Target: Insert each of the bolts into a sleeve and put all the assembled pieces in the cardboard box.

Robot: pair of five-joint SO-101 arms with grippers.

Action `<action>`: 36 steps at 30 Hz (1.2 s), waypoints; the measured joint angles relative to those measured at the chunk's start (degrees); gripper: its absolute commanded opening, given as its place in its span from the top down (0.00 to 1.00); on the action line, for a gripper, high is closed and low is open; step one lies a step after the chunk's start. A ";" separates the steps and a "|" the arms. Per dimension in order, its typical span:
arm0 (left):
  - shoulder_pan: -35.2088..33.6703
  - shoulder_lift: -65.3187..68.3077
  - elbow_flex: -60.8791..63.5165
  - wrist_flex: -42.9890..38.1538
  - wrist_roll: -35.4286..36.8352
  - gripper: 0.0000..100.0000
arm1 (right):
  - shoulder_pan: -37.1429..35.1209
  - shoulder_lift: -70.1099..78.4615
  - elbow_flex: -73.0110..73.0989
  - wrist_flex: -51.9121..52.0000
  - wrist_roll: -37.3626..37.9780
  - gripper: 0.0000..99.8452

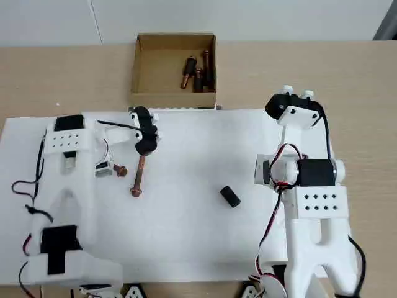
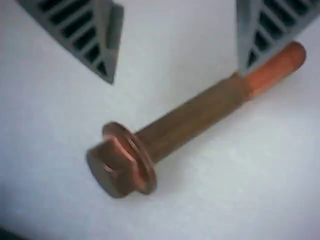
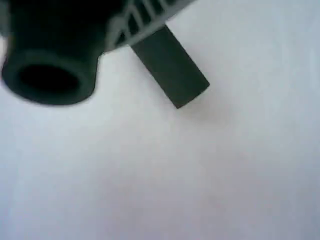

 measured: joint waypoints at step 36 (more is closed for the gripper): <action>5.19 16.00 -10.20 0.62 0.00 0.96 | 0.00 0.00 0.00 0.00 0.00 1.00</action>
